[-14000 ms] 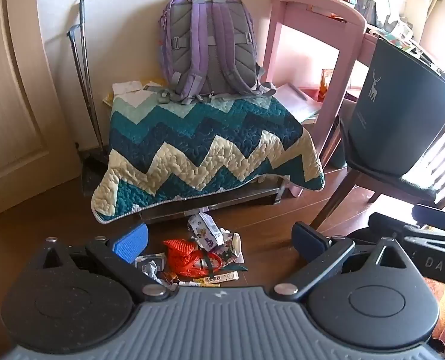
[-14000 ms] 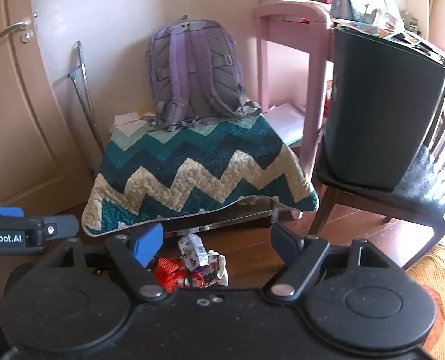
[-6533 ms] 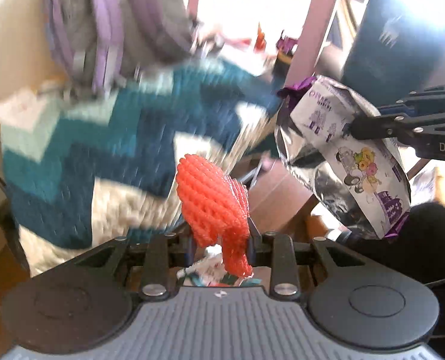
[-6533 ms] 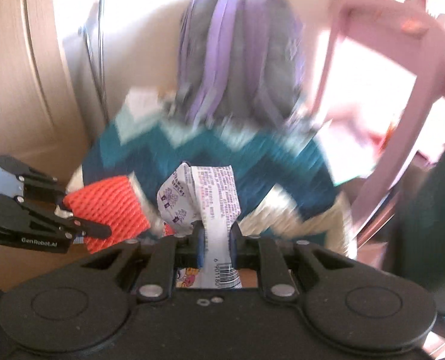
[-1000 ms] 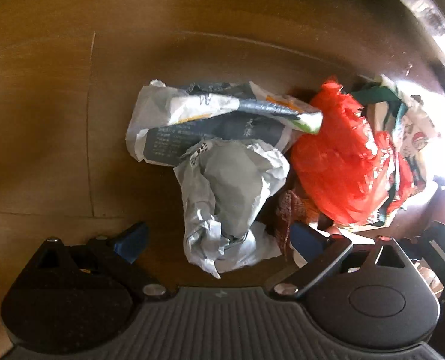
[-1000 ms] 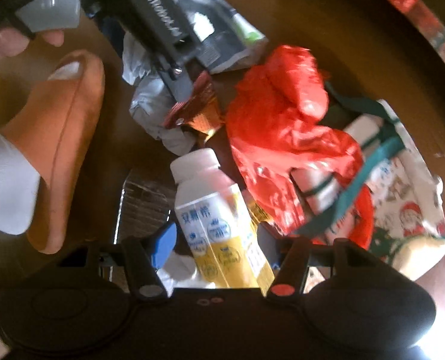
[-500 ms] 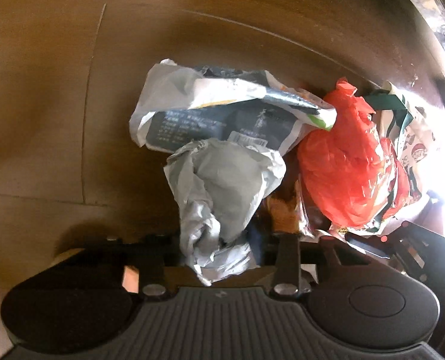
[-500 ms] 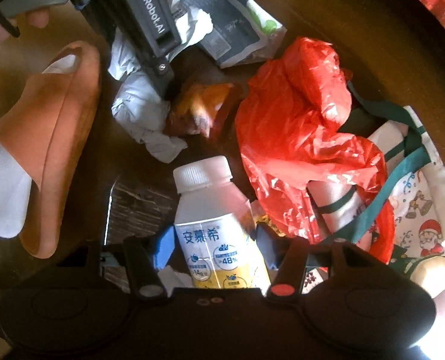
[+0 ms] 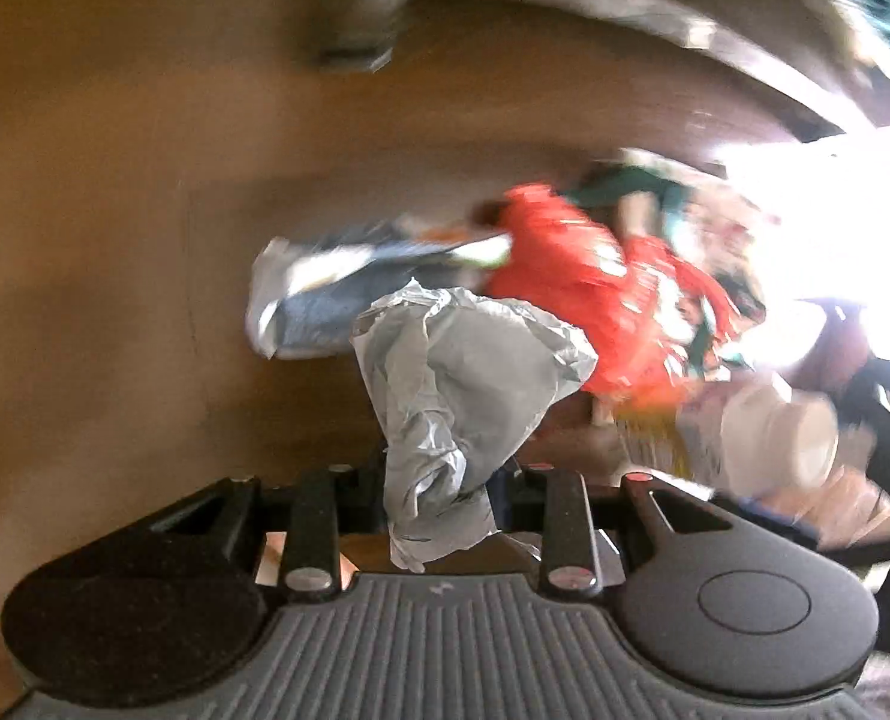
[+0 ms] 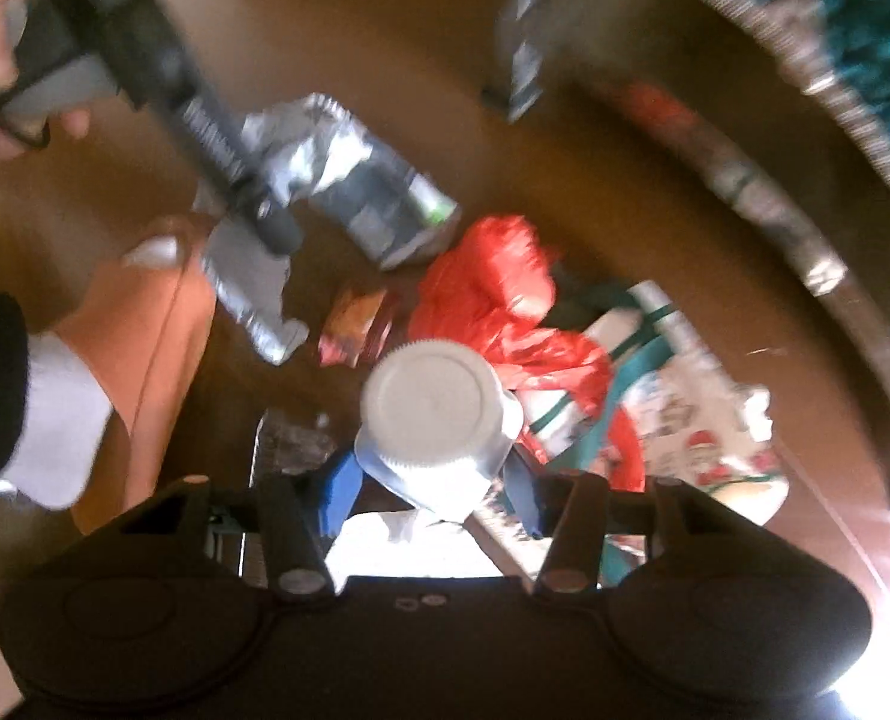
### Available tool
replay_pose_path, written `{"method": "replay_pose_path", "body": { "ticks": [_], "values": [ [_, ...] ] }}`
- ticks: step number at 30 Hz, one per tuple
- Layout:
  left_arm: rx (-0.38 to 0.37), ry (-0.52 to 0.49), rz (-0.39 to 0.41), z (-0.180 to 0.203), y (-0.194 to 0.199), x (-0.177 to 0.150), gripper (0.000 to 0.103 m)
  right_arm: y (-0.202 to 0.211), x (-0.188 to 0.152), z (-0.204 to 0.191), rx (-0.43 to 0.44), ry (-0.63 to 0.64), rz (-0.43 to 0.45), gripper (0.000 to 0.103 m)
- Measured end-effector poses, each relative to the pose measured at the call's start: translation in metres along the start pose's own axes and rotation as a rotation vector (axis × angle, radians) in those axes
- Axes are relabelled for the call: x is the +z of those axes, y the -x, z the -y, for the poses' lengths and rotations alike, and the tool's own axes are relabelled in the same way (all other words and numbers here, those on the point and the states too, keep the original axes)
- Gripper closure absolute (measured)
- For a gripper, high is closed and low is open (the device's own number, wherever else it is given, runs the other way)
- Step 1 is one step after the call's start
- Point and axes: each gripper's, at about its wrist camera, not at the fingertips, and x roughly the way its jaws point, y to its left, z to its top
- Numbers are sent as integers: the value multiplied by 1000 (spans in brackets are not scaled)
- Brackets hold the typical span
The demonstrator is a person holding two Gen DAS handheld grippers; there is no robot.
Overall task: Collect trash
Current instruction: 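Grasp the crumpled grey paper with the left tool while the right tool grasps the yogurt bottle, then carry the grey paper and yogurt bottle with both tools over the green bin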
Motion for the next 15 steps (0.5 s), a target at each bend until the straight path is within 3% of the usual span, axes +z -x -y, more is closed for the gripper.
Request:
{"method": "replay_pose_path", "body": {
  "ticks": [7,15],
  "values": [
    [14,-248,121,59,73,4,73,95,-5,6,-86,-116,173,53],
    [43,-376,285,123,174,11,73,211,-27,7,-166,-247,354,53]
  ]
}}
